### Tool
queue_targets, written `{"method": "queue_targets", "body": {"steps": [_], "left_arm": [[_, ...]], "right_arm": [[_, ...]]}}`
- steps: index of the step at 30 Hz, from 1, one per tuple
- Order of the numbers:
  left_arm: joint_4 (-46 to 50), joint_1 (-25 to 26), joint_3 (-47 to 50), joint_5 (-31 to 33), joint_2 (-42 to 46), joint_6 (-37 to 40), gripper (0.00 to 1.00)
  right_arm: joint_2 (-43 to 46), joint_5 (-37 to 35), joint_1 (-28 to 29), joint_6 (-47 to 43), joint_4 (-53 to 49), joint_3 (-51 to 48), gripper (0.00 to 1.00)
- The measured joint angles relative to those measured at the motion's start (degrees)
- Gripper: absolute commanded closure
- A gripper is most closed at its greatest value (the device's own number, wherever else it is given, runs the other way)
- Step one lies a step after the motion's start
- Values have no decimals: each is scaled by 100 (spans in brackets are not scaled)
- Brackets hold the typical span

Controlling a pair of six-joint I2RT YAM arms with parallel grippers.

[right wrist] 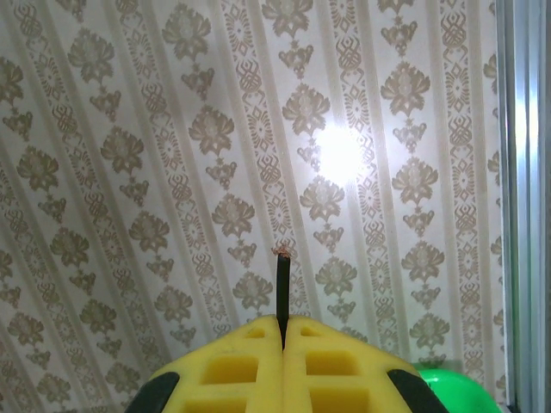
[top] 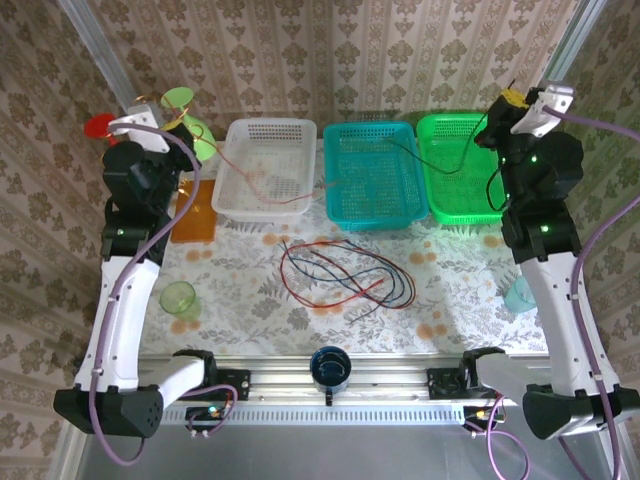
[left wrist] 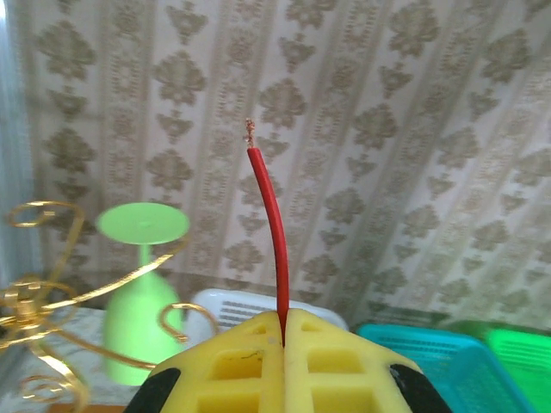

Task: Untangle the cables

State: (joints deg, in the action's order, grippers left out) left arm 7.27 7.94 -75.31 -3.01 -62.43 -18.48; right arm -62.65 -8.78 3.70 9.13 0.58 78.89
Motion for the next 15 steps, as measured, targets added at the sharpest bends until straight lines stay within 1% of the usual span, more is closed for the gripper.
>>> {"method": "queue_targets", "body": {"steps": [3, 8, 10, 15], "left_arm": [[0, 131, -238, -337, -291, -85, 100], [9, 258, -621, -691, -721, -127, 100], [55, 262, -992, -820, -999, -127, 100], [201, 262, -2288, -1010, -1836, -31, 100]], "right_arm": [[-199, 111, -44, -24, -2, 260, 100], [-553, 304, -205, -136, -109, 669, 100], [-723, 354, -291, -153, -140, 881, 100], [-1134, 485, -398, -197, -262, 1530, 100]]}}
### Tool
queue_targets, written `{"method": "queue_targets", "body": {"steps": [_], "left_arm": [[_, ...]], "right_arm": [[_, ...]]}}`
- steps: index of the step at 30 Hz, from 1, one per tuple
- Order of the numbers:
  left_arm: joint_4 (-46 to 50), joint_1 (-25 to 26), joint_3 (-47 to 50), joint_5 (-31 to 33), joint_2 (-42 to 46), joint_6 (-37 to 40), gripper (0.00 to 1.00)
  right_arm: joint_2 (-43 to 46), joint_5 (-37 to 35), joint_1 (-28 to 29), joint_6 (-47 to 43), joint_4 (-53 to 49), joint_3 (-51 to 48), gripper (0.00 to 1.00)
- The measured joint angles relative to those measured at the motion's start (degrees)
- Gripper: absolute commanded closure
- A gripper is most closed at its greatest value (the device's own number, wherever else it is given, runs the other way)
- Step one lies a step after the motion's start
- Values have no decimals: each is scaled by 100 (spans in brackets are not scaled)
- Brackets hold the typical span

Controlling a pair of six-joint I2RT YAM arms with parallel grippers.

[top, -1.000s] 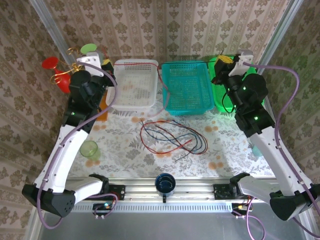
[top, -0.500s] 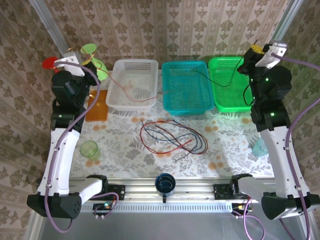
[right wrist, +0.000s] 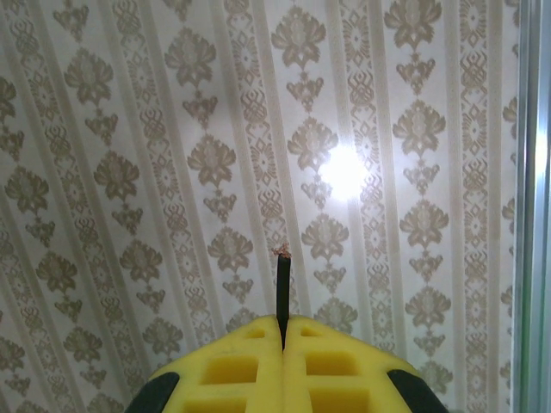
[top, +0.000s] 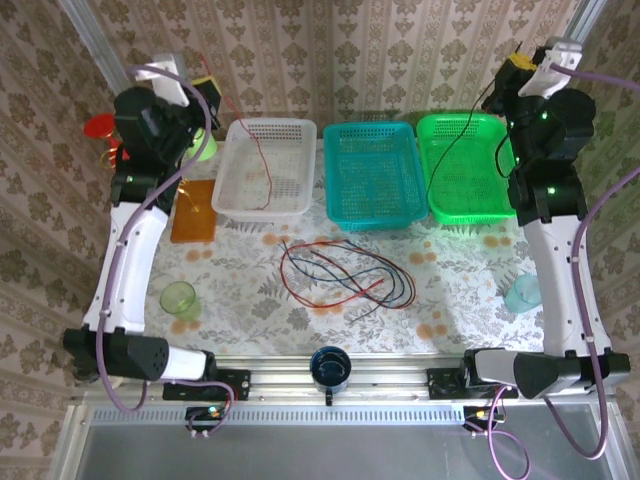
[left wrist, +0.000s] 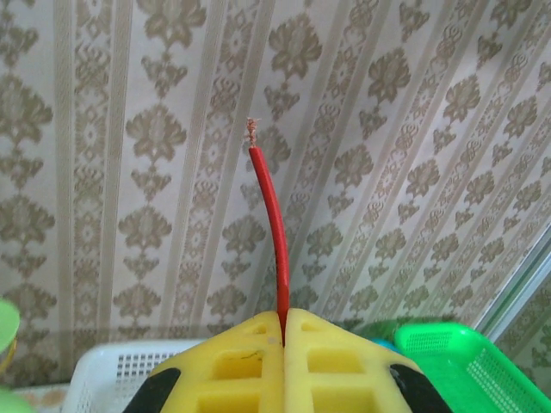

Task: Untangle the cables

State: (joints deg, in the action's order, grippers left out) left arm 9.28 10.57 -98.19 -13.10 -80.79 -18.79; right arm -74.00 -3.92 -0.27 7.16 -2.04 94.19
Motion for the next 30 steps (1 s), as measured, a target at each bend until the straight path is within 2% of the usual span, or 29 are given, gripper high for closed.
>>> {"method": "queue_targets", "body": {"steps": [6, 11, 15, 22, 30], "left_arm": [[195, -15, -1051, -66, -754, 256, 100], [208, -15, -1274, -66, -1189, 444, 100], [208, -15, -1274, -66, -1506, 518, 100], [273, 94, -848, 4, -2011, 800, 100], [909, 422, -546, 227, -3604, 1062, 100]], "right_arm": [[-232, 4, -2, -136, 37, 507, 100], [-599, -46, -46, -461, 173, 1130, 100], [-815, -151, -103, -708, 229, 1445, 100], [-901, -321, -186, -949, 424, 1174, 100], [-1246, -538, -212, -1152, 557, 737, 100]]}}
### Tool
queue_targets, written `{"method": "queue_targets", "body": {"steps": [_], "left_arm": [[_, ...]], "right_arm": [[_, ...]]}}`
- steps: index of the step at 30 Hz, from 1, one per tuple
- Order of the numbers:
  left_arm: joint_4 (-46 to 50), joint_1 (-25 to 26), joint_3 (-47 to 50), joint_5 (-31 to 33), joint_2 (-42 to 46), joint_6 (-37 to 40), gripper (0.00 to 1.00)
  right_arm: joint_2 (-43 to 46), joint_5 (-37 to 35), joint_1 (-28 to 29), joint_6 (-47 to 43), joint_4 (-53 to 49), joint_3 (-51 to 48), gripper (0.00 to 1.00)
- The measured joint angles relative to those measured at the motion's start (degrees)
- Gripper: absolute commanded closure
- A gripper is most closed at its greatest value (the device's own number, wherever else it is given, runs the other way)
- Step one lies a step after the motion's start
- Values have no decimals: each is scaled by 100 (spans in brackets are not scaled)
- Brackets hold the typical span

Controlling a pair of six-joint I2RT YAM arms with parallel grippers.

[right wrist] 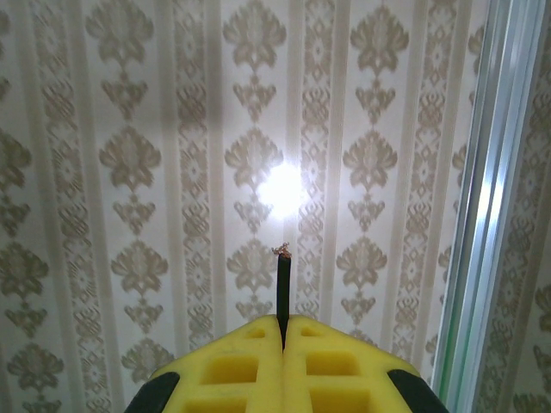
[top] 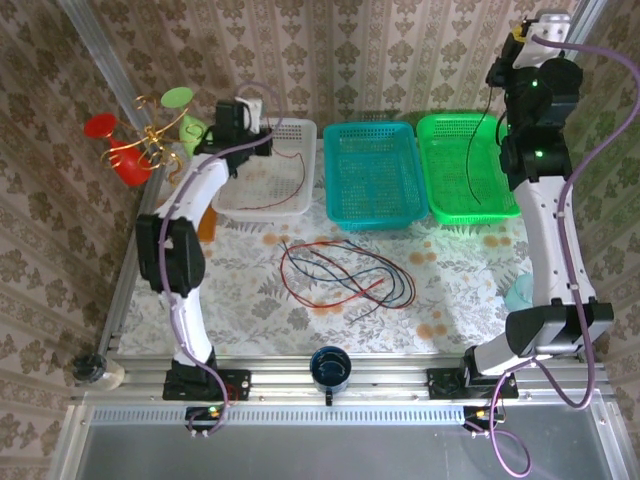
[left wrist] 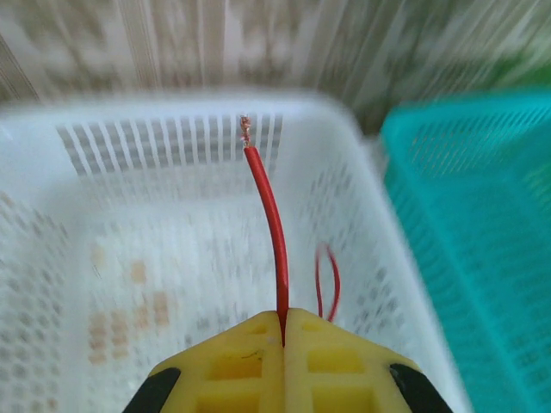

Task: Untangle the cables

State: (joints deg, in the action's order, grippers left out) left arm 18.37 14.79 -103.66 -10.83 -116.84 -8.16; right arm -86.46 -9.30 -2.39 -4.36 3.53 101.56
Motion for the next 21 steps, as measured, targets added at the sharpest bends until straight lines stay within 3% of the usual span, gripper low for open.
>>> {"method": "queue_targets", "body": {"steps": [6, 7, 8, 12, 21], "left_arm": [[802, 201, -107, 149, -1180, 48, 100], [914, 208, -107, 155, -1283, 50, 94], [1008, 210, -107, 164, -1344, 48, 62], [1051, 205, -107, 234, -1276, 68, 32], [887, 205, -109, 562, -127, 52, 20]], "right_arm": [[-94, -424, -4, -114, 179, -385, 100], [-94, -485, -4, -155, 236, -466, 100], [-94, -542, -4, -197, 267, -525, 100], [-181, -656, -9, -348, 369, -568, 100], [-339, -732, -15, -310, 802, -1484, 100]]}}
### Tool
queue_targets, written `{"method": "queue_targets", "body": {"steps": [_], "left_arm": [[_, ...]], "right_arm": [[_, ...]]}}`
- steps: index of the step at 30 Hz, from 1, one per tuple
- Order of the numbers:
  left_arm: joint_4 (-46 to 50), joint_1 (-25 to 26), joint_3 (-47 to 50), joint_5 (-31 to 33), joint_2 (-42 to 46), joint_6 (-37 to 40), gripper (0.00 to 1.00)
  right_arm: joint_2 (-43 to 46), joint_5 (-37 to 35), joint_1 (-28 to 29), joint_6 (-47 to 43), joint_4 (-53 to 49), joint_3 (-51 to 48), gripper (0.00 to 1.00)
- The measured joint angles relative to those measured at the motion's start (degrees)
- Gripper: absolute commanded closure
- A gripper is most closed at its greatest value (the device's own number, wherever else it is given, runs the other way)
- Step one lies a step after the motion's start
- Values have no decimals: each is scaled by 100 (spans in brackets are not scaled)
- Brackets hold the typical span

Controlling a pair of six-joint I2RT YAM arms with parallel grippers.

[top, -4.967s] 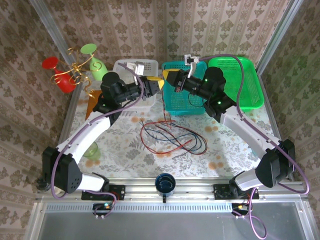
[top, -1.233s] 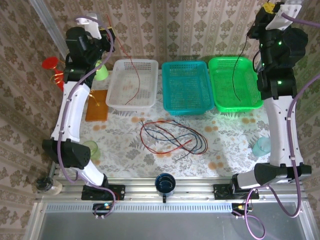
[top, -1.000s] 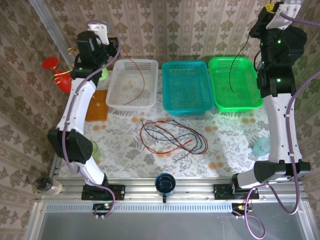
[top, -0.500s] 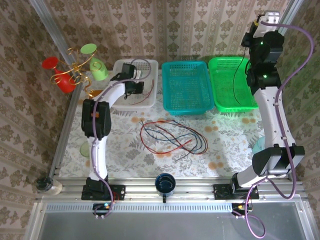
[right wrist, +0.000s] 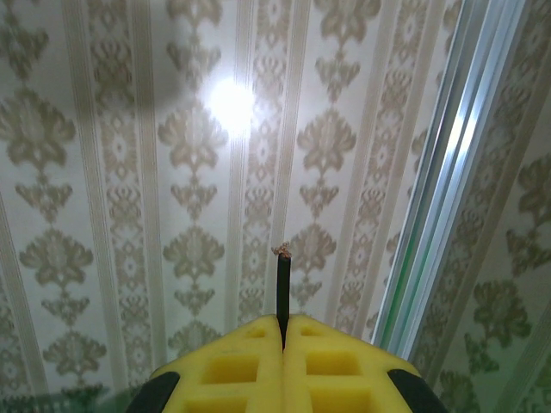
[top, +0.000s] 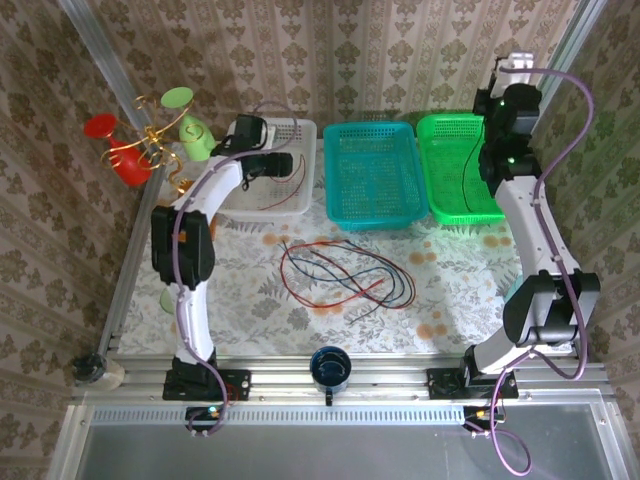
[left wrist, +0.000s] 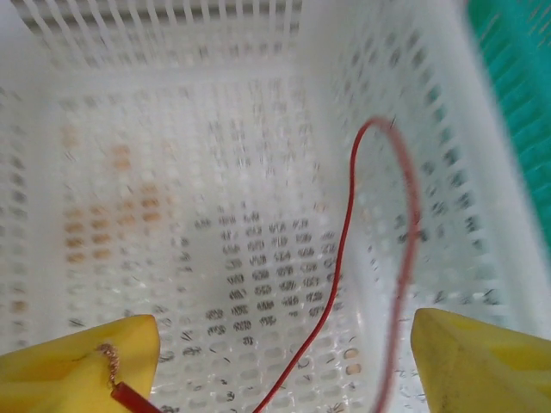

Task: Untangle the cables

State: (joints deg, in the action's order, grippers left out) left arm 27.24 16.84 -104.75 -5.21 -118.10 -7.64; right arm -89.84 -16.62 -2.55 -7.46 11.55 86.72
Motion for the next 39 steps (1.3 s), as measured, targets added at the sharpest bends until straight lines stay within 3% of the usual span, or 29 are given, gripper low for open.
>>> {"method": "queue_targets", "body": {"steps": [2, 5, 10, 16, 23, 34, 37, 39], "left_arm": [[-33, 0, -2, 57, 302, 9, 16], [-44, 0, -2, 144, 645, 44, 1], [262, -22, -411, 83, 627, 96, 0], [315, -221, -651, -671, 402, -352, 0], [422, 17, -568, -656, 748, -310, 0], [474, 658, 507, -376, 1864, -116, 0], [516, 678, 697, -369, 1864, -120, 0], [584, 682, 782, -352, 1864, -133, 0]], "right_arm": [[-57, -39, 0, 26, 22, -249, 100], [-146, -105, -9, 72, -11, -553, 100], [-485, -96, -107, 348, -234, -662, 100], [-857, -85, -332, 627, -879, -535, 100], [-2223, -48, -409, 887, -2514, 1257, 100], [-4996, 505, -407, 1333, -5886, 3838, 96], [-5351, 575, -420, 1438, -6476, 4118, 86], [-5368, 599, -442, 1532, -6717, 4229, 71]]}}
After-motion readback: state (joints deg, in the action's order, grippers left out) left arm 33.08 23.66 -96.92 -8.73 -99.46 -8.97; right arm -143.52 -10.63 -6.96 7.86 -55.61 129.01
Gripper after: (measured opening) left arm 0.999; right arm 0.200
